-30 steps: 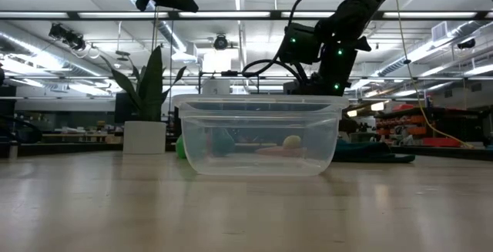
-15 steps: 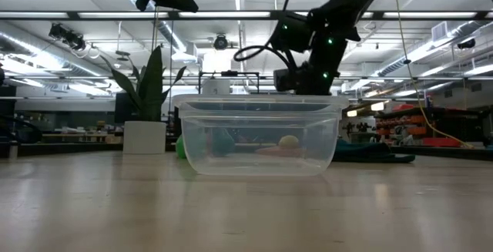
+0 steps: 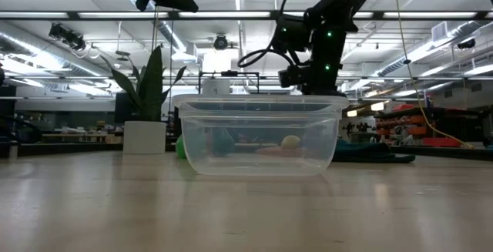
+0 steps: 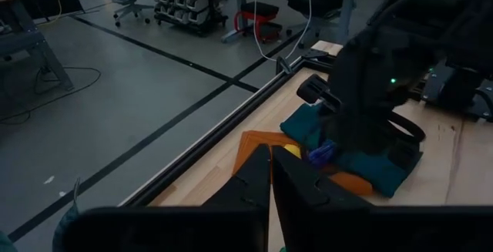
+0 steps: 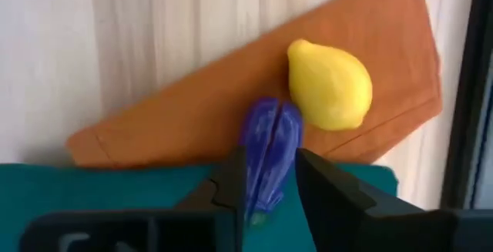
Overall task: Pick and placing Produce into tupperware
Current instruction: Put the violet eggplant into the transparent container
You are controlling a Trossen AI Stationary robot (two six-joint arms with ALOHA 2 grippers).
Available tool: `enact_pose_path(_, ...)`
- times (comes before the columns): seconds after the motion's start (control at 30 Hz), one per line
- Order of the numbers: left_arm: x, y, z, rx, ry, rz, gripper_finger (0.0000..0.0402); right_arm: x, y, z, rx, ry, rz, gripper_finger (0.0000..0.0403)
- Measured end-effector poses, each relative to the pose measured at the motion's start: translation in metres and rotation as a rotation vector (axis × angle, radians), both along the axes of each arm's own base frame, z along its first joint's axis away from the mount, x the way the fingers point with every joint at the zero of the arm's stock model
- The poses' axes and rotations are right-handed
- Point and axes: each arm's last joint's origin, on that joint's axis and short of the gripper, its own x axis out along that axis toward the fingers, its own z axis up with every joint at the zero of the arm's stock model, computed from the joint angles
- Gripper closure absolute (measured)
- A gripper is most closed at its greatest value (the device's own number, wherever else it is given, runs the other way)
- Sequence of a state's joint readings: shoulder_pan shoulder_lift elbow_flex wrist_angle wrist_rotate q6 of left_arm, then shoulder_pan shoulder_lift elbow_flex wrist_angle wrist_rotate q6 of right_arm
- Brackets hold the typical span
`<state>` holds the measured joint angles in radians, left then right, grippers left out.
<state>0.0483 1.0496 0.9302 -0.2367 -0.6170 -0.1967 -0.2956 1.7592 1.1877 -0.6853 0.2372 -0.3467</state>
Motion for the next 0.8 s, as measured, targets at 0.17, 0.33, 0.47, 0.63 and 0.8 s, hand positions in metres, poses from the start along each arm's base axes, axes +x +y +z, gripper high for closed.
enact_pose_path(0.17, 0.0, 0.0, 0.0, 0.002, 0.001, 0.002, 0.0371, -0.002, -0.006, 0.0, 0.018, -0.01, -0.011, 0.0284)
enact_pose_path(0.33, 0.0, 0.0, 0.0, 0.002, 0.001, 0.003, 0.0381, -0.004, -0.013, 0.0, 0.054, -0.023, -0.025, 0.0236)
enact_pose_path(0.47, 0.0, 0.0, 0.0, 0.002, 0.001, 0.003, 0.0391, -0.006, -0.018, 0.0, 0.059, -0.025, -0.038, 0.0198)
enact_pose_path(0.63, 0.0, 0.0, 0.0, 0.002, 0.001, 0.003, 0.0389, -0.011, -0.022, -0.007, 0.067, -0.017, -0.071, 0.0171)
enact_pose_path(0.8, 0.0, 0.0, 0.0, 0.002, 0.001, 0.003, 0.0377, -0.015, -0.022, -0.016, 0.074, -0.014, -0.08, 0.0172)
